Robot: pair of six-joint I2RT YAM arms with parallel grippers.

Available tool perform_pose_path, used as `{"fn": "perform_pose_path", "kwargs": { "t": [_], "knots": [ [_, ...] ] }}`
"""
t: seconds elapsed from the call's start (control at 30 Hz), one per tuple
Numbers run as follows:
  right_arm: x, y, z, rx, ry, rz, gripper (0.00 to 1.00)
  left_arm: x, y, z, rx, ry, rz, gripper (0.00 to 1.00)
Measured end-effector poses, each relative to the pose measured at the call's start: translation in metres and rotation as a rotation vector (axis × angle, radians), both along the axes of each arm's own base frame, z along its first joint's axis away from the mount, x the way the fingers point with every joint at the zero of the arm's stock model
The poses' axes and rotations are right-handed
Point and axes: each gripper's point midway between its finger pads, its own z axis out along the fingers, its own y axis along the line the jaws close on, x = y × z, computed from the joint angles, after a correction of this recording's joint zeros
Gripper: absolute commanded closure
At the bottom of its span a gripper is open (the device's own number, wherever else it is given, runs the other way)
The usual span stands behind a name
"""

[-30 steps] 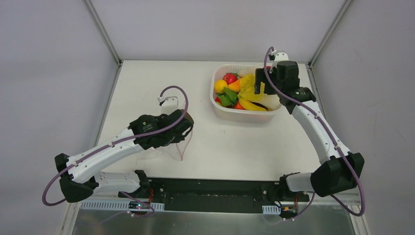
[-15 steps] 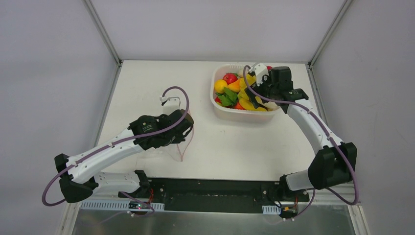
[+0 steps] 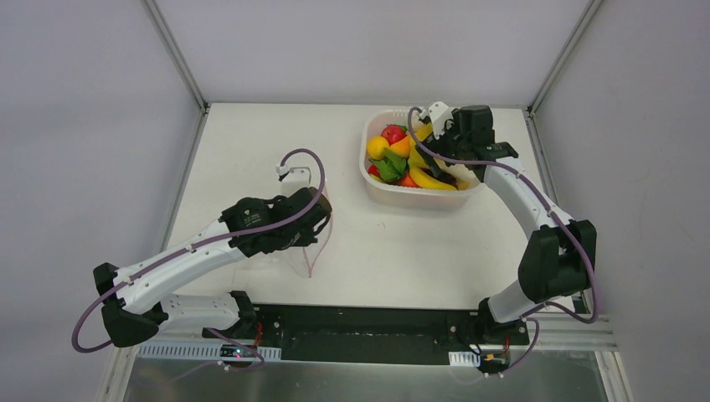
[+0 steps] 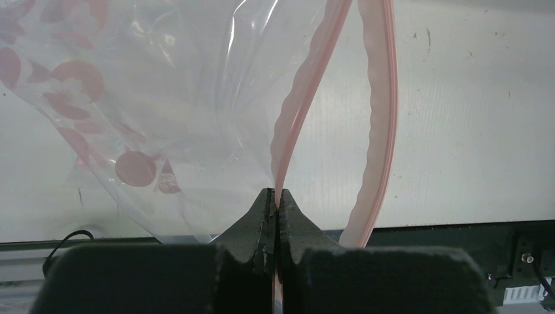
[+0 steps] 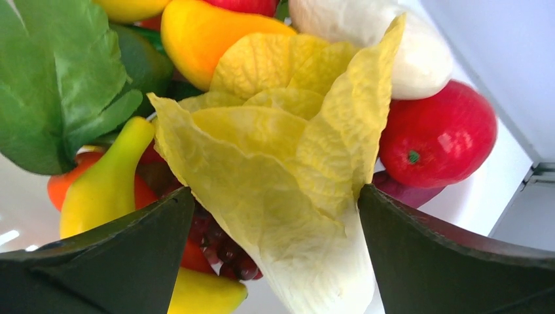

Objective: Place the food in the zip-top bag and seal the zipper
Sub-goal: Pick up the fake vegetable from the bin.

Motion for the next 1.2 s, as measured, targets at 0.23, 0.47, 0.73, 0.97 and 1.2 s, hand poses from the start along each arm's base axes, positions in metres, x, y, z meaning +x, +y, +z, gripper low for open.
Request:
{"fn": "perform_pose_path", "kwargs": {
  "t": [0.23, 0.47, 0.73, 0.97, 1.2],
  "knots": [
    [0.014, 0.007, -0.004, 0.007, -0.014, 0.022, 0.08, -0.001, -0.004, -0.001, -0.015, 0.01, -0.015, 1.0],
    [0.018, 0.011, -0.01, 0.021, 0.004, 0.022, 0.57, -0.002, -0.006, -0.001, -0.02, 0.014, -0.019, 1.0],
    [0.01, 0.017, 0.016, 0.078, -0.003, 0.019, 1.0, -0.002, -0.006, 0.0, -0.022, 0.013, -0.02, 1.0],
    [0.001, 0.018, 0.066, 0.174, -0.138, -0.016, 1.0, -0.002, -0.007, -0.001, -0.022, 0.013, -0.02, 1.0],
    [-0.003, 0.01, 0.124, 0.319, -0.326, -0.122, 1.0, -0.003, -0.012, -0.005, -0.022, 0.035, -0.03, 1.0]
  ]
}}
